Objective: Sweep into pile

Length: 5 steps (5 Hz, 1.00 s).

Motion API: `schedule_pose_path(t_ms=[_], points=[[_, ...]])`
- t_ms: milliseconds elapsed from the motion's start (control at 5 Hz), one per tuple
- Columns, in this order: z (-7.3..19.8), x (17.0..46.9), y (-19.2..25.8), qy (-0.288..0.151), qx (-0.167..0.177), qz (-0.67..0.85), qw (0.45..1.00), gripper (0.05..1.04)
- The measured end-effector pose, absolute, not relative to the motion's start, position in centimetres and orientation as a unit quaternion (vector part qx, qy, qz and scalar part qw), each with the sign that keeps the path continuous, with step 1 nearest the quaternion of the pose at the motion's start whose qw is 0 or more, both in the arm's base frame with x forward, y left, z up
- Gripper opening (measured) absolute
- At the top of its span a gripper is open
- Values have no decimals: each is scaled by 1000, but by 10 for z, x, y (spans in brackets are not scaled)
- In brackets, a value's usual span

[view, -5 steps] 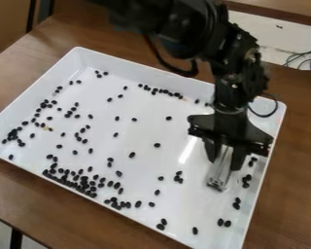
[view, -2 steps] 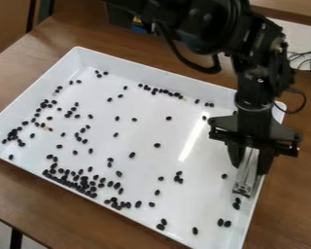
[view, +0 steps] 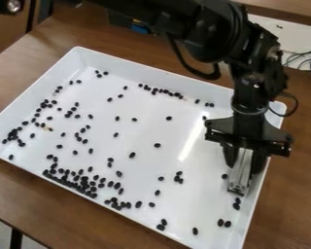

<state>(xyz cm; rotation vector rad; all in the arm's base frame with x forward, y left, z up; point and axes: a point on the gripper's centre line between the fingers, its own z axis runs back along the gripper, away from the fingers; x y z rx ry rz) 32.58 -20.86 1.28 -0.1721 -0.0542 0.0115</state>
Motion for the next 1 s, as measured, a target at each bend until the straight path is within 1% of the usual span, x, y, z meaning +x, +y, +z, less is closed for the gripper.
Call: schedule_pose_path(t_ms=[400,600,800,1000], points=[[6,331,-212,-30,-91,5,995,354],[6,337,-196,-26,-48,14,998,354],[3,346,-158,-35,-27,44,998,354],[-1,352,-130,-46,-23,55,997,354]])
